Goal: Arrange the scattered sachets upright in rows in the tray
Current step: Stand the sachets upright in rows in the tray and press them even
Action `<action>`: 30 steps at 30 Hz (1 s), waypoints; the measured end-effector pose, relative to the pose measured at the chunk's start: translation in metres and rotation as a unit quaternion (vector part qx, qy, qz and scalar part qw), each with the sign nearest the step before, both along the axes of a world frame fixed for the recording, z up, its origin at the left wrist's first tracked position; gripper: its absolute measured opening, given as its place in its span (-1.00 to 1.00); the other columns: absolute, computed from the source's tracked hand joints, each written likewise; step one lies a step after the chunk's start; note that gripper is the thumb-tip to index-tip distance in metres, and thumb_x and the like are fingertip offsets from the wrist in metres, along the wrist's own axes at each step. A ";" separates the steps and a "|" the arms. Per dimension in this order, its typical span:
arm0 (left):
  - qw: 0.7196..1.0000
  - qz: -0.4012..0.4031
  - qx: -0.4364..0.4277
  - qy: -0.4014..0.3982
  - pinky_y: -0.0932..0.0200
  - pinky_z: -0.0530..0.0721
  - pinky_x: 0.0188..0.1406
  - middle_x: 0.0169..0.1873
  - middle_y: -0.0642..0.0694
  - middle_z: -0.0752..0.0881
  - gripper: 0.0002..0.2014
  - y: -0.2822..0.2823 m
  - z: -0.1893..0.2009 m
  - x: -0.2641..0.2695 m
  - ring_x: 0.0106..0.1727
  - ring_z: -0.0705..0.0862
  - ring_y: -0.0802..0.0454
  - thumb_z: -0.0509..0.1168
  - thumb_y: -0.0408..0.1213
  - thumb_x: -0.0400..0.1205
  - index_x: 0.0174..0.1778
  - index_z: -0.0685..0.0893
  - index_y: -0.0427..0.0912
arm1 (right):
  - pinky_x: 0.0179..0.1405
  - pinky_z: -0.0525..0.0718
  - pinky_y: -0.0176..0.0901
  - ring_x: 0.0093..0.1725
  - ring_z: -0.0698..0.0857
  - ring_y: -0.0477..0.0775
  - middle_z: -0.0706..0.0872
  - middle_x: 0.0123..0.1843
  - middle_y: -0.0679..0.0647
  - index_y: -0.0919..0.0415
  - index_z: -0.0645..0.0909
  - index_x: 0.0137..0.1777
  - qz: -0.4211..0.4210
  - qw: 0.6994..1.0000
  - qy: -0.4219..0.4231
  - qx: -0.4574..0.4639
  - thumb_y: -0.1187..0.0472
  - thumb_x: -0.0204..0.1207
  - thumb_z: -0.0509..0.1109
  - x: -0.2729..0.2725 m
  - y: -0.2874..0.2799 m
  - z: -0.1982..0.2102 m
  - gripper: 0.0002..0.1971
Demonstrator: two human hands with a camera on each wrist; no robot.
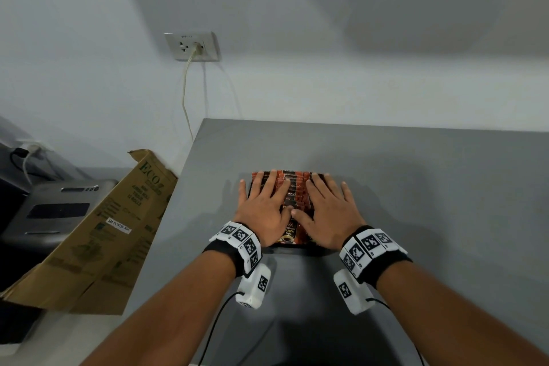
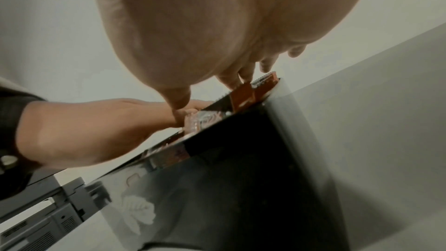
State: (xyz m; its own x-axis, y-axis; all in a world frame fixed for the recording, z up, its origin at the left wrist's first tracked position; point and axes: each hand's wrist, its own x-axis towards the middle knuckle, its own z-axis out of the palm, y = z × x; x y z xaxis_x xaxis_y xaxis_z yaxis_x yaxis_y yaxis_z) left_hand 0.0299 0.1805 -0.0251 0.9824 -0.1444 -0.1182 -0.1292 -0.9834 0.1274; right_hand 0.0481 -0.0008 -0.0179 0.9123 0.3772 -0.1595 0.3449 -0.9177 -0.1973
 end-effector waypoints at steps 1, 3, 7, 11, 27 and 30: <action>1.000 0.000 0.004 0.002 -0.44 -0.26 0.65 0.78 -0.07 -0.07 -0.36 0.000 0.000 -0.001 0.77 -0.17 -0.19 -0.11 0.18 0.72 0.75 0.03 0.11 | 0.72 -0.20 0.27 0.78 -0.19 0.10 -0.08 0.81 0.03 0.10 0.00 0.77 0.009 1.000 0.006 -0.006 -0.46 0.59 -0.19 -0.003 0.001 -0.002 -0.12; 1.000 0.001 0.006 0.003 -0.42 -0.28 0.65 0.78 -0.08 -0.07 -0.37 0.000 -0.001 -0.002 0.77 -0.18 -0.18 -0.10 0.16 0.73 0.75 0.05 0.10 | 0.72 -0.21 0.28 0.77 -0.20 0.11 -0.08 0.81 0.04 0.10 0.00 0.77 0.020 1.000 0.013 -0.017 -0.46 0.60 -0.19 -0.008 0.002 -0.004 -0.12; 1.000 -0.022 0.010 -0.006 -0.38 -0.29 0.64 0.78 -0.07 -0.08 -0.40 -0.001 0.001 -0.006 0.77 -0.18 -0.16 -0.12 0.14 0.74 0.75 0.06 0.14 | 0.73 -0.21 0.27 0.77 -0.22 0.09 -0.10 0.81 0.03 0.11 -0.07 0.77 0.010 1.000 0.019 -0.004 -0.45 0.60 -0.19 -0.015 -0.002 -0.001 -0.12; 1.000 -0.026 0.014 -0.004 -0.37 -0.28 0.64 0.78 -0.06 -0.08 -0.39 -0.001 -0.001 -0.011 0.77 -0.16 -0.17 -0.15 0.17 0.74 0.74 0.07 0.16 | 0.72 -0.26 0.25 0.77 -0.22 0.07 -0.08 0.81 0.03 0.10 -0.06 0.77 0.016 0.999 0.030 -0.016 -0.44 0.62 -0.21 -0.023 -0.005 -0.001 -0.14; 0.998 -0.066 0.014 0.017 -0.37 -0.28 0.67 0.77 0.06 0.05 -0.27 -0.004 -0.002 -0.039 0.77 -0.19 -0.08 -0.33 0.18 0.63 0.75 0.09 0.05 | 0.71 -0.28 0.23 0.77 -0.20 0.03 -0.10 0.81 0.05 0.14 -0.17 0.77 0.015 0.999 0.033 -0.013 -0.48 0.59 -0.26 -0.047 -0.013 0.000 -0.08; 0.998 -0.060 0.012 0.027 -0.36 -0.31 0.67 0.76 0.06 0.08 -0.25 -0.003 -0.002 -0.044 0.77 -0.18 -0.09 -0.35 0.21 0.61 0.76 0.06 0.05 | 0.72 -0.26 0.25 0.77 -0.19 0.04 -0.09 0.81 0.06 0.16 -0.17 0.77 0.030 0.998 0.039 -0.032 -0.48 0.59 -0.26 -0.052 -0.014 0.000 -0.08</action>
State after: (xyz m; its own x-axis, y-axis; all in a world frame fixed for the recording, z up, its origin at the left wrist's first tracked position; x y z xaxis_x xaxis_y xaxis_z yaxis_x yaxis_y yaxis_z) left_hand -0.0144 0.1775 -0.0269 0.9505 -0.2563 -0.1755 -0.2388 -0.9643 0.1146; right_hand -0.0041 -0.0146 -0.0181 0.8724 0.4170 -0.2552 0.3850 -0.9077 -0.1669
